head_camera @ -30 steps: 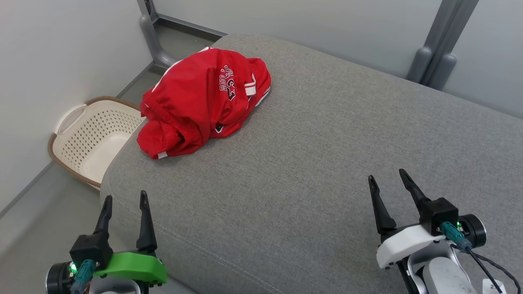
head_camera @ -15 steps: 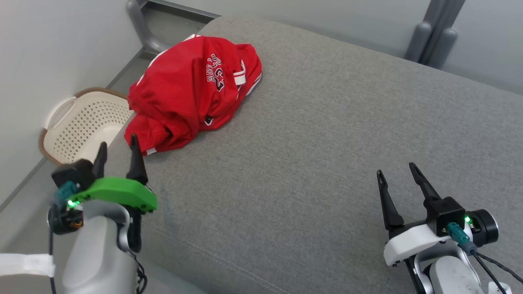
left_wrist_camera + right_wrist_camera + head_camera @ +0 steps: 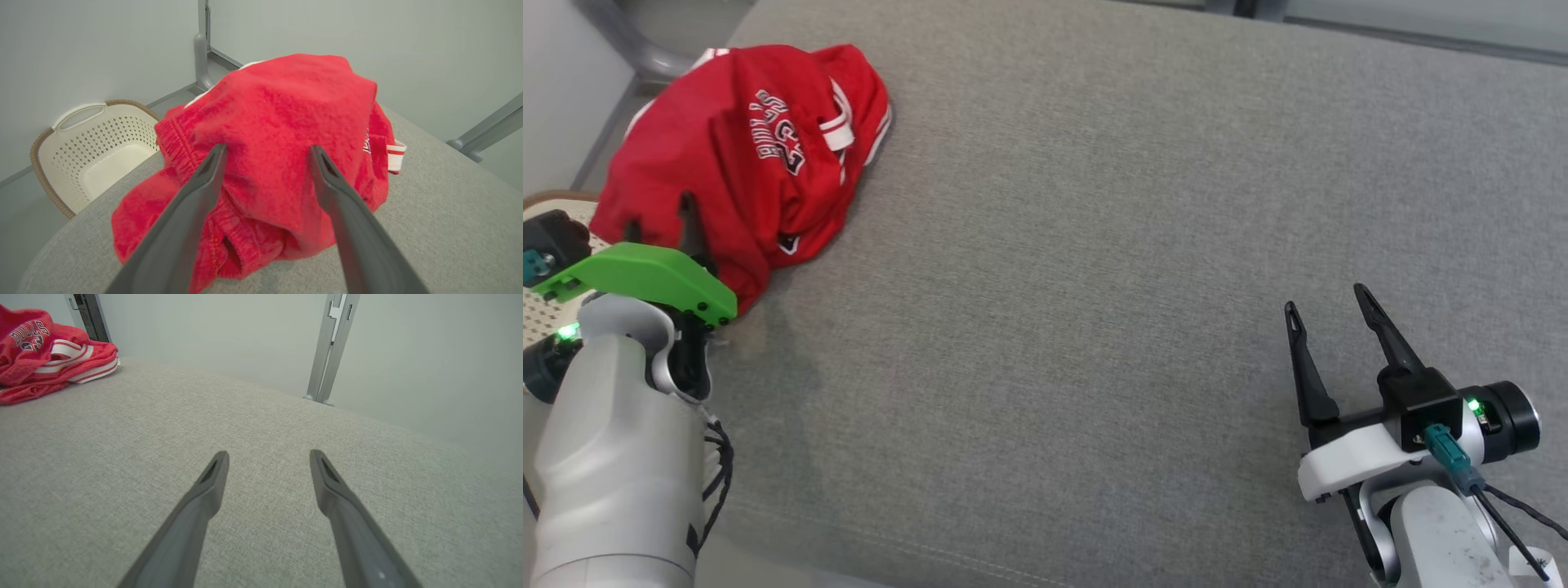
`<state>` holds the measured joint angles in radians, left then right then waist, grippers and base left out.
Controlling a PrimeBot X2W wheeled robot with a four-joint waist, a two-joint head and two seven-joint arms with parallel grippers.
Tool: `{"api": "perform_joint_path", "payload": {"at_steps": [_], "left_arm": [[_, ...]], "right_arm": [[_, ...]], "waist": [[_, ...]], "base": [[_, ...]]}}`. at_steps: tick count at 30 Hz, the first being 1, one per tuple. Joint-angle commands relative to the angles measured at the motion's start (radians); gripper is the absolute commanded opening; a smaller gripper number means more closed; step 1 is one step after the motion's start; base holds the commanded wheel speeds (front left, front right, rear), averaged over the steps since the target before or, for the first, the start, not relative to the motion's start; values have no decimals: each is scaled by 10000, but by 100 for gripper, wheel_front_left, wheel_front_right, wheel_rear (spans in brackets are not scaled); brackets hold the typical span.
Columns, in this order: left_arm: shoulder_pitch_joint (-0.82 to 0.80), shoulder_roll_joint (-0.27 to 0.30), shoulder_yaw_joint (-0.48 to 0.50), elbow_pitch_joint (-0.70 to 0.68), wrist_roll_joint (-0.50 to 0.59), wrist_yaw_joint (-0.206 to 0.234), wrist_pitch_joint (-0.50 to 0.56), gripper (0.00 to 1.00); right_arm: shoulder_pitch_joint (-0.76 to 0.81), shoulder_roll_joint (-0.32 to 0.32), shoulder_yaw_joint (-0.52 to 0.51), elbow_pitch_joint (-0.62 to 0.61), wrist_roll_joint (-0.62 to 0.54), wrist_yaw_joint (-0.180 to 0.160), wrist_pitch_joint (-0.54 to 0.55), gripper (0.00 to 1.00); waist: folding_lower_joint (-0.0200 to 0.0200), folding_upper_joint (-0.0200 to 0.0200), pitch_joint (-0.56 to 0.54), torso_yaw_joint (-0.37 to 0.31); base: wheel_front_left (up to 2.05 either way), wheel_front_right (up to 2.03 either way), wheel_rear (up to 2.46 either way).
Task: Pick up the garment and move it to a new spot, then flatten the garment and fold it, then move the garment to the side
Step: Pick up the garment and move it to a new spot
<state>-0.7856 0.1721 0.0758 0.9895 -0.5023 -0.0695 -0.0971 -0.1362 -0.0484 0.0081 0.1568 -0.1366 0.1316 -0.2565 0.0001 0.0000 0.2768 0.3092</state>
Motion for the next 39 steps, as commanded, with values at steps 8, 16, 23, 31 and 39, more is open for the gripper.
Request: {"api": "perform_joint_path", "payload": {"at_steps": [8, 16, 23, 31, 39], "left_arm": [[-661, 616, -104, 981, 321, 741, 253, 100], [-683, 760, -430, 1509, 456, 624, 363, 0], [-1019, 1113, -566, 1186, 448, 80, -139, 0], [-1696, 1793, -983, -268, 501, -494, -342, 0], [-2192, 1806, -1575, -2787, 150, -614, 514, 0]], "right_arm": [[-234, -35, 168, -125, 97, -17, -2, 100], [-276, -34, 228, 66, 326, -17, -39, 100], [-283, -34, 308, 308, 637, -17, -83, 100], [-312, -35, 464, 665, 1488, -17, -91, 100], [-35, -34, 549, 685, 2361, -17, -91, 100]], "waist": [[-1, 0, 1343, -1317], [-1, 0, 1171, -1313], [-1, 0, 674, -1017], [-1, 0, -497, -847], [-1, 0, -1537, -1459]], "base": [[0, 0, 0], [0, 0, 0], [0, 0, 0], [0, 0, 0], [0, 0, 0]]}}
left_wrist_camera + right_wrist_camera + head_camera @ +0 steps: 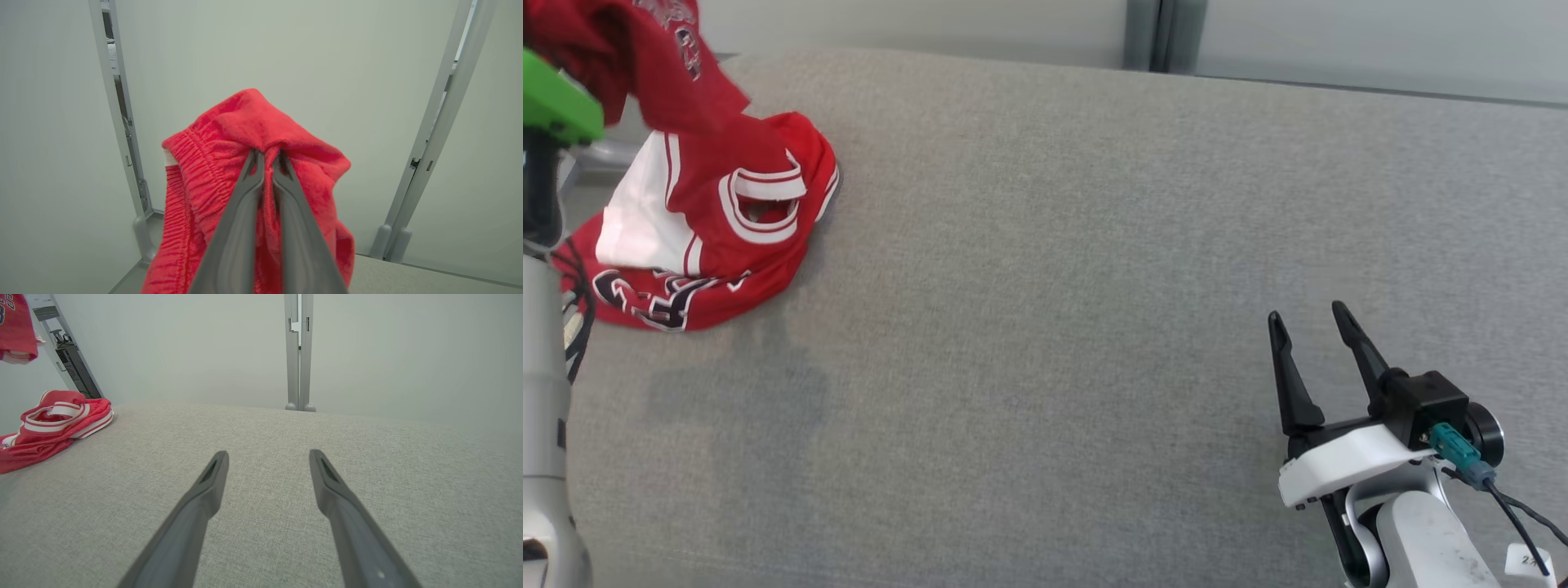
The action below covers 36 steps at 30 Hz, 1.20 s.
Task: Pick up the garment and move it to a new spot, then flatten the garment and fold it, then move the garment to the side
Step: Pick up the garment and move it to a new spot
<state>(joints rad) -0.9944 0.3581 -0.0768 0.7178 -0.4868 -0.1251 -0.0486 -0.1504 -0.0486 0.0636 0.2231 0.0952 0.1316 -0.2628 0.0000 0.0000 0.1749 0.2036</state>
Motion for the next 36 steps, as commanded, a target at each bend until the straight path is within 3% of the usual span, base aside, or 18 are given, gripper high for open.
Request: {"api": "perform_joint_path", "payload": {"at_steps": [1, 8, 15, 24, 31, 33, 34, 36], "left_arm": [[-92, -123, -158, -428, -74, -53, 177, 0], [568, -802, -934, -2564, -501, -64, 863, 0], [1769, -1789, -1969, -3576, -420, -64, 601, 0], [3023, -2589, -3334, -2221, 130, -60, -426, 0], [3682, -2862, -4090, -129, 175, -63, -871, 0], [3688, -2913, -4367, 254, 181, -64, -994, 89], [3688, -2939, -4446, 422, 71, -65, -1071, 100], [3625, -2977, -4712, 534, -64, -64, -1276, 100]], "right_arm": [[142, -33, 19, 35, 114, -17, -28, 100], [268, -30, 32, -24, 115, -17, -29, 100], [287, -27, -161, -106, -152, -17, -30, 100], [114, -23, 18, -192, 78, -17, -30, 100], [198, -23, -137, -302, 147, -17, -30, 100], [206, -16, -311, -318, 115, -17, -30, 100], [189, -21, -426, -332, 79, -17, -30, 100], [181, -23, -689, -372, 18, -17, -30, 100]], "waist": [[0, 0, -629, -563], [0, 0, -918, -1977], [0, 0, -760, -3869], [0, 0, -156, -5838], [0, 0, 92, -6120], [0, 0, 107, -5926], [0, 0, 100, -5782], [0, 0, 70, -5449]], "base": [[0, 0, 0], [0, 0, 0], [0, 0, 0], [0, 0, 0], [0, 0, 0], [0, 0, 0], [0, 0, 0], [0, 0, 0]]}}
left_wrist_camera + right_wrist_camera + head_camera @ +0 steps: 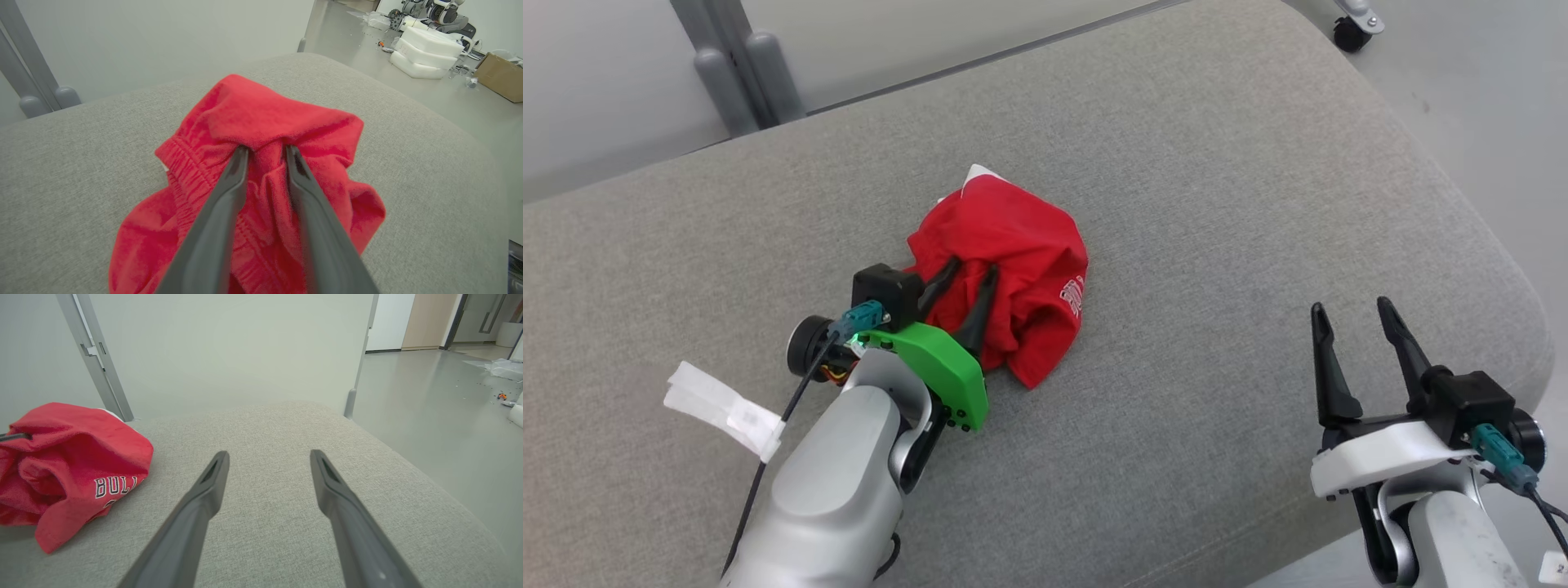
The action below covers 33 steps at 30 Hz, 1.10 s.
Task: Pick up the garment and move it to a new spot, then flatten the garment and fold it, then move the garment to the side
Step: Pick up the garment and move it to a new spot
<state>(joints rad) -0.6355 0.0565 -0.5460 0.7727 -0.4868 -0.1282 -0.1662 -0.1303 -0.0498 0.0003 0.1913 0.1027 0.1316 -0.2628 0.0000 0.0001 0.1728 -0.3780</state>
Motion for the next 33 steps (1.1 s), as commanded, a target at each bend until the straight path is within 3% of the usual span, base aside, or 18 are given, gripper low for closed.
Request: {"api": "perform_joint_path", "payload": {"at_steps": [1, 5, 10, 18, 26, 33], "left_arm": [[12, 26, -113, -9, -130, -34, -238, 100], [236, -10, -278, -322, -579, -35, -708, 100], [745, 128, 191, -1280, -732, -15, -991, 100], [2787, 171, 2655, -4100, 463, 124, -982, 100], [4221, 0, 4156, -4665, 1495, 23, -983, 100], [4959, -34, 4416, -4621, 1830, -32, -984, 100]], "right_arm": [[-16, -8, -174, -68, -99, -17, -30, 100], [17, -14, -654, -233, -235, -17, -30, 100], [198, -14, -1042, -416, -399, -17, -31, 100], [340, -17, -821, -427, -767, -17, -31, 100], [444, -20, -495, -99, -781, -17, -31, 100], [769, -19, -641, 326, -593, -17, -31, 100]], "waist": [[0, -1, 63, 540], [0, -1, -135, 1298], [0, -1, -418, 2259], [0, -1, -808, 3484], [0, -1, -1130, 3908], [0, -1, -1465, 3863]], "base": [[0, 0, 0], [0, 0, 0], [0, 0, 0], [0, 0, 0], [0, 0, 0], [0, 0, 0]]}}
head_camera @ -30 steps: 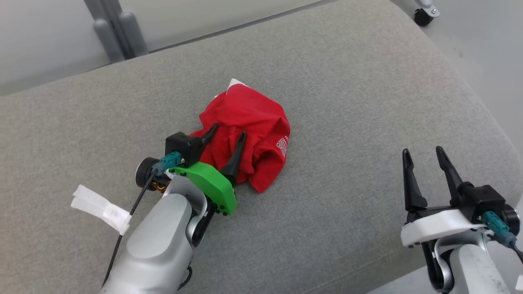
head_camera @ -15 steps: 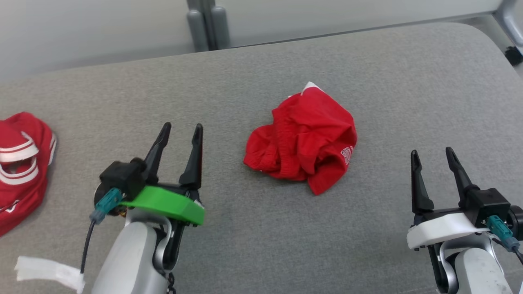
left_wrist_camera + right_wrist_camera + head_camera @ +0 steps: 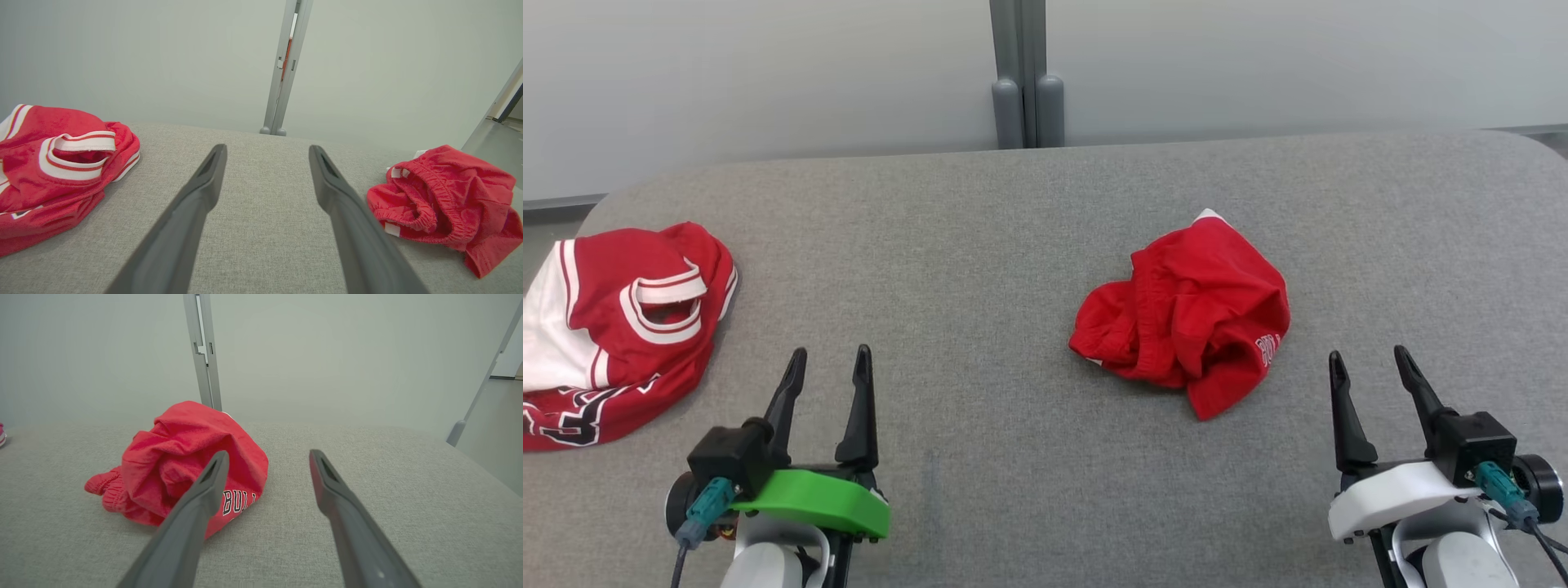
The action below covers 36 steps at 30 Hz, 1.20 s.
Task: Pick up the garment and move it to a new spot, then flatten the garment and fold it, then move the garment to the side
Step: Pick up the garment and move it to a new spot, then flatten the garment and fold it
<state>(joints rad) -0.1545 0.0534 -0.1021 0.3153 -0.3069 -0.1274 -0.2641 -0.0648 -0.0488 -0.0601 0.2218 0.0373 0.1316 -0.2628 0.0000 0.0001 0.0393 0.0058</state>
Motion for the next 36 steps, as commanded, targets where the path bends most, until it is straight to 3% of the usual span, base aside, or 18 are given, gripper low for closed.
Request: {"api": "perform_joint_path", "payload": {"at_steps": [1, 20, 27, 32, 36], "left_arm": [[239, -2, -41, -84, 7, -42, -4, 100], [756, 70, -184, -293, -236, -43, -5, 100], [202, 38, -250, -143, -238, -44, -5, 100], [-780, 17, -1107, 1165, -766, -44, -7, 100], [-2056, -7, -1996, 2513, -1847, -43, 599, 100]], "right_arm": [[167, -32, -81, 54, 54, -17, -31, 100], [285, -29, -188, 36, 173, -17, -31, 100], [161, -27, -33, 18, 156, -17, -31, 100], [18, -27, 146, 58, 122, -17, -31, 100], [-47, -32, 391, 142, 193, -17, -31, 100]], "waist": [[0, -1, -156, 9], [0, -1, -204, -91], [0, -1, -58, -224], [0, -1, 114, -590], [0, -1, 283, -1058]], "base": [[0, 0, 0], [0, 0, 0], [0, 0, 0], [0, 0, 0], [0, 0, 0]]}}
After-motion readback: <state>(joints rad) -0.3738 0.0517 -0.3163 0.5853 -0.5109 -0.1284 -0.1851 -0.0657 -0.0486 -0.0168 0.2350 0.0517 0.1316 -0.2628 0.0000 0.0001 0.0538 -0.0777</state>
